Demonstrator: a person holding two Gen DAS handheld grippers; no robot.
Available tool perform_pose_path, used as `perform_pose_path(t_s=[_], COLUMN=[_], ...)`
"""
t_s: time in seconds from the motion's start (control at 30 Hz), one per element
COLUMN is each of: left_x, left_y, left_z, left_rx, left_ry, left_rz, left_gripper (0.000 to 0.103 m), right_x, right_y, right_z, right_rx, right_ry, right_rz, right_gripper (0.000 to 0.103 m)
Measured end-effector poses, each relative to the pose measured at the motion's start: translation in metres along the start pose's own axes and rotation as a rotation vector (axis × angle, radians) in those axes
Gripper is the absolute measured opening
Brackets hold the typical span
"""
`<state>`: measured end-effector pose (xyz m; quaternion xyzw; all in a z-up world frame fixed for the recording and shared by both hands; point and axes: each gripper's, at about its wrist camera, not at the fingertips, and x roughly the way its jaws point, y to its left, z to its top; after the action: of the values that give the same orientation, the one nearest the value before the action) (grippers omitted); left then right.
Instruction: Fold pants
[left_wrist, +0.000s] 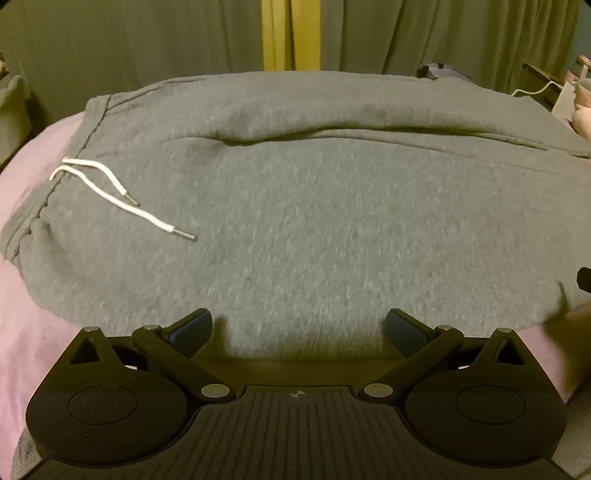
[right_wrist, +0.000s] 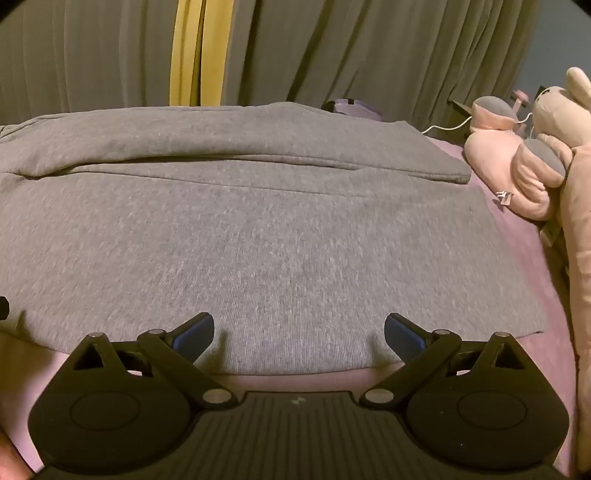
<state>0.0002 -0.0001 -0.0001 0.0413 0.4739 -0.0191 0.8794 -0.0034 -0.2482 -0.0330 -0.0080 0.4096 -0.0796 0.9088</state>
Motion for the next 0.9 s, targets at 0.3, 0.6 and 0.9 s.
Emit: perform_pose_path(t_s=[0.3,0.6,0.9], left_x=[0.0051,0.0032,0.0030], left_y=[0.0019,0.0020,0.0018], left_z=[-0.0018,-0.0043,-0.0035], left_rx=[-0.005,-0.018,-0.020], left_ry=[0.001,0.010,0.016], left_rz=[-0.005,0.000,0.000], left_gripper=[0.103,0.103,0.103], right_x=[0.0014,-0.0001,0.0009], right_y=[-0.0028,-0.0007,0.0009], right_z=[0.0026,-0.0001,-0.0022], right_rx=[0.004,-0.002,-0.014], right_ry=[0.007,0.003,0.001], right_rz=[-0.003,-0.005,-0.008], right_gripper=[0.099,0.099,0.099])
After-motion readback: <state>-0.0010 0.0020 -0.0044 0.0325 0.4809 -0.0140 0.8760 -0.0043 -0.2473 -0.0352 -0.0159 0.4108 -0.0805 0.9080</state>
